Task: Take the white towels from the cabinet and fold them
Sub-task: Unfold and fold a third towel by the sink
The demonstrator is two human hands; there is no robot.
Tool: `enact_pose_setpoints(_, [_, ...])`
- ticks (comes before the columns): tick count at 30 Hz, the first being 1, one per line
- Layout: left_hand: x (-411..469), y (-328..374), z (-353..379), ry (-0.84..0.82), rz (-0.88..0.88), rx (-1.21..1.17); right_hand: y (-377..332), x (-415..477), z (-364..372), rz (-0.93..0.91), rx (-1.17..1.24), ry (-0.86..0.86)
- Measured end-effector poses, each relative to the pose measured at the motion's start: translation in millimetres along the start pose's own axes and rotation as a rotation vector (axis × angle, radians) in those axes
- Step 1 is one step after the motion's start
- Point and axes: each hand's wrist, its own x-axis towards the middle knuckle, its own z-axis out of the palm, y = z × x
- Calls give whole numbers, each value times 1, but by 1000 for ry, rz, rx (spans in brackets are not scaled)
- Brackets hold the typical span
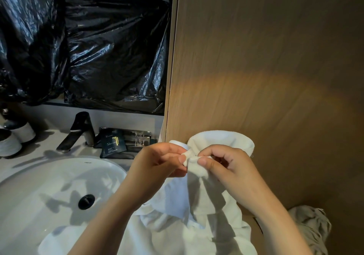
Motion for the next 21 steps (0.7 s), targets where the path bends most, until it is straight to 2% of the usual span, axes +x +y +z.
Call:
enact_pose_setpoints(16, [-7,-3,1,-46,28,21,7,-2,7,19,-2,78])
enact_pose_setpoints(21, [-9,-4,0,-62,78,156,8,-3,9,30,14,77])
